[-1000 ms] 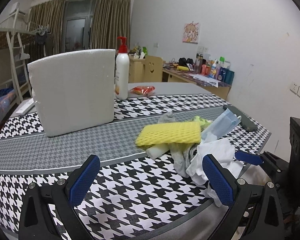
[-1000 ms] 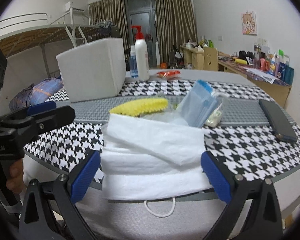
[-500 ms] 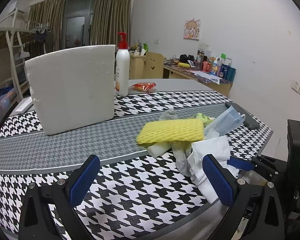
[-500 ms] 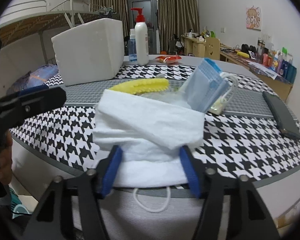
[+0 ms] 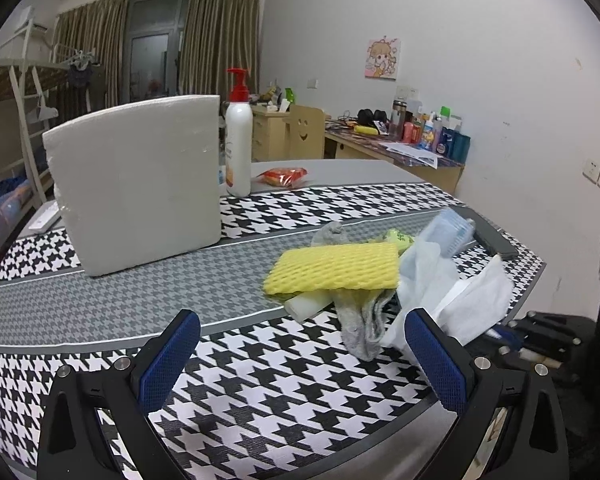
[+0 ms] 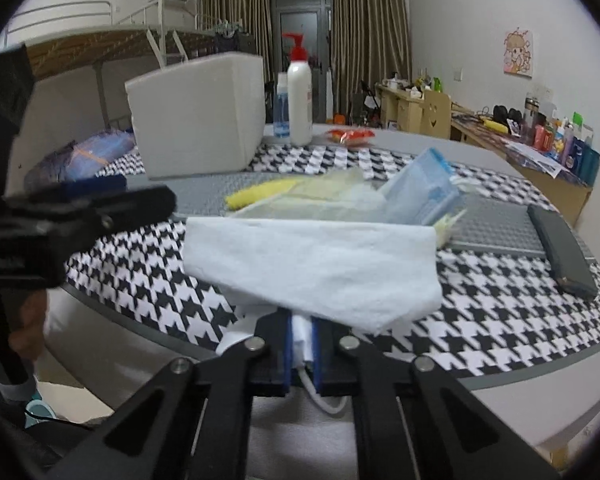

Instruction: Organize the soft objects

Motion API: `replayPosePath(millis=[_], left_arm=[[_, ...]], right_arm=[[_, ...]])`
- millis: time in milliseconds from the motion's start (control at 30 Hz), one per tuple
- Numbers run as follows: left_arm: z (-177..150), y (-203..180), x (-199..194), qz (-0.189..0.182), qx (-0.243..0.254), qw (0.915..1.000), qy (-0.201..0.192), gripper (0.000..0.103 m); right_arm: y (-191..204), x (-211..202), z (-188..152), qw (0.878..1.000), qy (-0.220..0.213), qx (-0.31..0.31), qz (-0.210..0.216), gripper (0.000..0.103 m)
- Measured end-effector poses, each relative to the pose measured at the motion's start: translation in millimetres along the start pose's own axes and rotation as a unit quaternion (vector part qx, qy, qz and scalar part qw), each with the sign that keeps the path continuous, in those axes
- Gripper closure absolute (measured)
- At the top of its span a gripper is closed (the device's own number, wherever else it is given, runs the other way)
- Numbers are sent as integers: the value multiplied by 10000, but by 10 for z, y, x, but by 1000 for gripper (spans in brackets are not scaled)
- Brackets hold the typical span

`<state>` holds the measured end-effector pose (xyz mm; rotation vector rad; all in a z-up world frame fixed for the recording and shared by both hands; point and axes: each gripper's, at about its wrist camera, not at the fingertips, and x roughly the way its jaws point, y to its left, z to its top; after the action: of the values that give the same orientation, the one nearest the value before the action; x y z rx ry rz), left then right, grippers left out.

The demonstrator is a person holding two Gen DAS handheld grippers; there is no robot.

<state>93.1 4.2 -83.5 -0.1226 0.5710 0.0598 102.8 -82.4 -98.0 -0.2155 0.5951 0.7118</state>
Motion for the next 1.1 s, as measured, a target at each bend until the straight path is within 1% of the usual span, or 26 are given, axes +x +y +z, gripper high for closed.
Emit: replayPosePath(millis=[100, 200, 300, 500, 733, 833, 933, 967, 1100], left_arm=[[10, -36, 23, -116, 27, 9999, 12, 1], [17, -70, 62, -147, 58, 9999, 45, 1], [2, -99, 101, -184, 58, 9997, 115, 1], [2, -132, 121, -209, 73, 9997, 135, 1], [30, -313, 149, -408, 317, 9986, 110, 1], [73, -337, 187, -347, 356, 9987, 98, 1], [114, -350, 249, -398, 402, 9983, 116, 1], [122, -376, 279, -431, 473, 9979, 139, 2], [153, -452, 378, -339, 731, 9966, 154, 8]], right_arm=[[-52, -94, 28, 9998, -154, 65, 92, 93], [-96, -157, 4, 9996, -233, 115, 66, 93], [-189, -201, -8, 9992, -286, 277, 24, 93], [-336, -327, -2, 9977, -428, 529, -4, 93], [-458, -489, 81, 9946, -739, 722, 22, 93], [-492, -471, 81, 9953, -677, 689, -28, 93], [-520, -419, 30, 9958, -571, 706, -63, 92], [-537, -411, 8, 9958, -544, 728, -65, 92], [-573, -379, -54, 9960, -450, 772, -92, 92]])
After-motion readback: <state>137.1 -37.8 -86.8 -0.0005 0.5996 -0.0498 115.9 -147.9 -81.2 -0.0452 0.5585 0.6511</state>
